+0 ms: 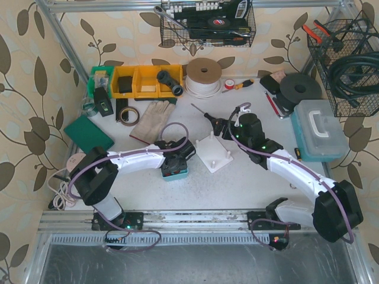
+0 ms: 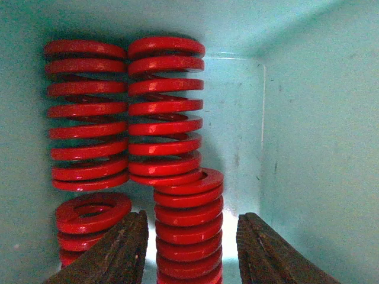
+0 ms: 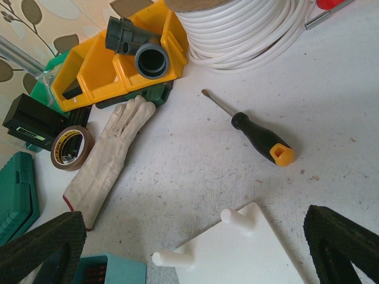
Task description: Install the large spring
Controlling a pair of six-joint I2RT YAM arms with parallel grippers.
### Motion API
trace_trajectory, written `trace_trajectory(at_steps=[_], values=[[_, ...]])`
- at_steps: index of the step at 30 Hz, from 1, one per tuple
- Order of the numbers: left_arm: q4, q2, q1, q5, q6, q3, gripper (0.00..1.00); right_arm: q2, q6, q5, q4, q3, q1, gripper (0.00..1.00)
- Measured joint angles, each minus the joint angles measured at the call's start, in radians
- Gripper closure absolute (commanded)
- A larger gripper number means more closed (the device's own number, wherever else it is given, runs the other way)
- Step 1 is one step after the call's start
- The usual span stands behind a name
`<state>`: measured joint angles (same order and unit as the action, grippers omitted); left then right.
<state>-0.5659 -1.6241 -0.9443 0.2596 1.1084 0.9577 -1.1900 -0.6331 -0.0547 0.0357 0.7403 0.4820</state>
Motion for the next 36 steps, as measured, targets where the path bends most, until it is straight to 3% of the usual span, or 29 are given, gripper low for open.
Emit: trace_trajectory(at_steps=[16, 28, 36], values=[[-0.033, -0.12, 0.0, 0.011, -0.013, 0.091, 0.54, 0.002, 0.0, 0.0, 0.0, 0.0, 0.0, 0.02], [-0.071, -0.156, 0.0, 0.031, -0.056, 0.13, 0.98, 0.014, 0.001, -0.001, 0.0, -0.006, 0.0, 0.03], [-0.134, -0.123, 0.0, 0.056, -0.063, 0.158, 1.0, 0.03, 0.014, 0.037, 0.023, -0.019, 0.0, 0.02]])
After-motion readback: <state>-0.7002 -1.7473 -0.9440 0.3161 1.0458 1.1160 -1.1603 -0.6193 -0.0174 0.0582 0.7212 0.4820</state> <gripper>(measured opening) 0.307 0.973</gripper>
